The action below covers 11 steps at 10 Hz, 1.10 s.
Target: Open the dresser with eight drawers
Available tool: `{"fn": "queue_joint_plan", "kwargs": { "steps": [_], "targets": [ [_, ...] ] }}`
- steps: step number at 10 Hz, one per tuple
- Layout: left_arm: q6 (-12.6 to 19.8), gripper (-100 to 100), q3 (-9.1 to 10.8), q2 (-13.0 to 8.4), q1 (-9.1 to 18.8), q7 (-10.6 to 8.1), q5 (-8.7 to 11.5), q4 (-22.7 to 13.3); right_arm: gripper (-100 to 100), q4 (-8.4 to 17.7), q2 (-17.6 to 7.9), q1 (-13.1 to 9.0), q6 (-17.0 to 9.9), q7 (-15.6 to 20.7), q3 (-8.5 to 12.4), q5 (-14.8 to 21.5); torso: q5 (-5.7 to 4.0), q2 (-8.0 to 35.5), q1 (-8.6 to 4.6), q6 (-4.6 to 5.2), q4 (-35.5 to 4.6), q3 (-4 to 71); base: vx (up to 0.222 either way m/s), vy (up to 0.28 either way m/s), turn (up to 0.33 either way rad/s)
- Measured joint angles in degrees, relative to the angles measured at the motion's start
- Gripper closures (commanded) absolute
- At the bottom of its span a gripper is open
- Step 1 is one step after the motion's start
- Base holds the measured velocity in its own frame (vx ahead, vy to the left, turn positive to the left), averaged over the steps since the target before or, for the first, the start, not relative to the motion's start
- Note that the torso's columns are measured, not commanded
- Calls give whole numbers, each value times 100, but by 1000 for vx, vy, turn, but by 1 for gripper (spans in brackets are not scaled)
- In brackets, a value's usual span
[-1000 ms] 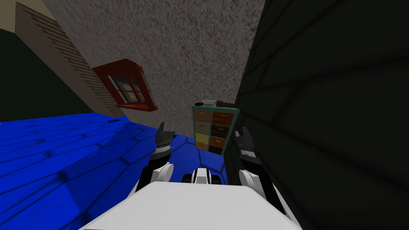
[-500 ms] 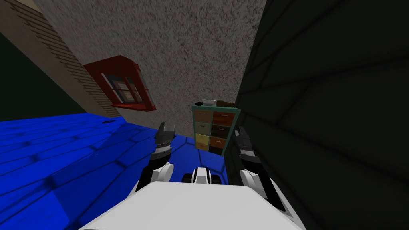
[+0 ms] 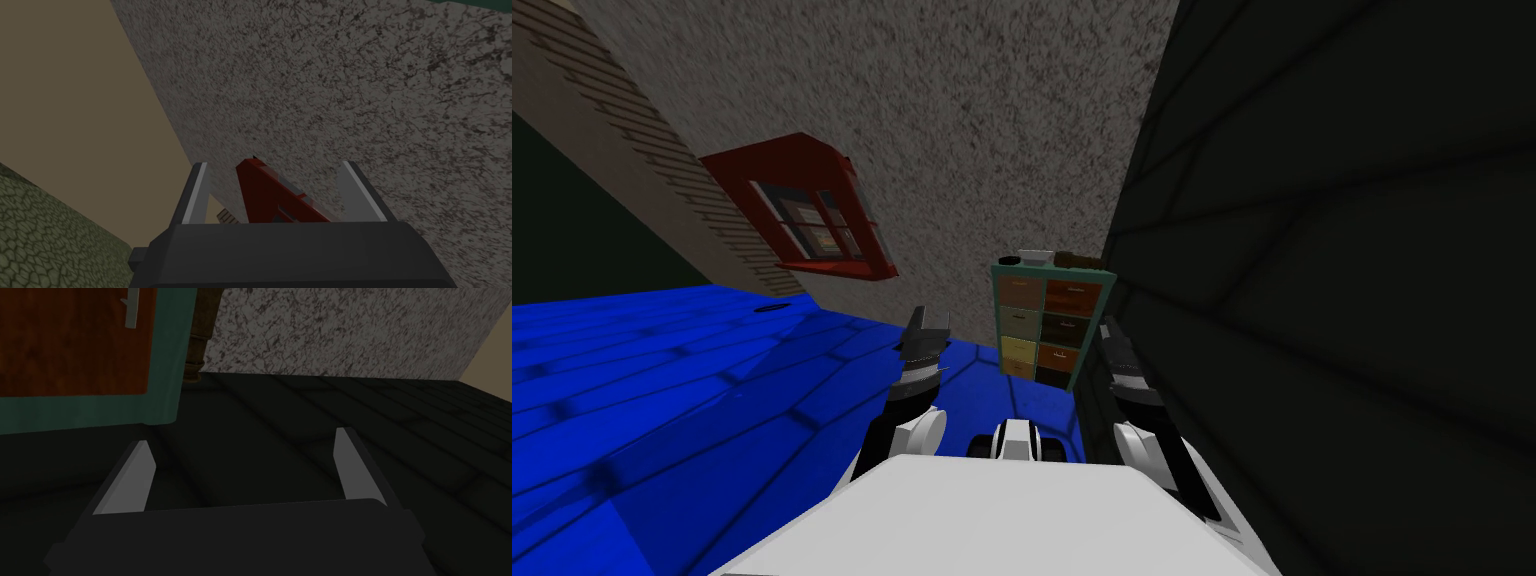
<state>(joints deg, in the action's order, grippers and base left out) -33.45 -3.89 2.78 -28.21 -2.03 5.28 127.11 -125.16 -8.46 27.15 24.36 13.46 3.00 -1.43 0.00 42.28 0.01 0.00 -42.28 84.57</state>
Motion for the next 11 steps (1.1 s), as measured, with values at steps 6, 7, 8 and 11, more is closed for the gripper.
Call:
{"fn": "queue_joint_plan", "kwargs": {
  "steps": [6,7,8,11],
  "targets": [
    [0,0,0,0,0,0,0,0,-100,242,-190,-175,225,900,-2,293,-1,2,1,1,-1,-2,31,41,-38],
    [0,0,0,0,0,0,0,0,-100,276,-210,-199,261,1068,-4,334,0,-3,0,0,0,1,48,43,-86],
    [0,0,0,0,0,0,0,0,-100,327,-252,-247,302,1231,-2,413,0,-7,0,1,2,4,42,43,-35],
    [0,0,0,0,0,0,0,0,-100,447,-314,-310,421,1678,3,544,-1,2,-1,2,-1,-2,33,34,-37]
  ]
}}
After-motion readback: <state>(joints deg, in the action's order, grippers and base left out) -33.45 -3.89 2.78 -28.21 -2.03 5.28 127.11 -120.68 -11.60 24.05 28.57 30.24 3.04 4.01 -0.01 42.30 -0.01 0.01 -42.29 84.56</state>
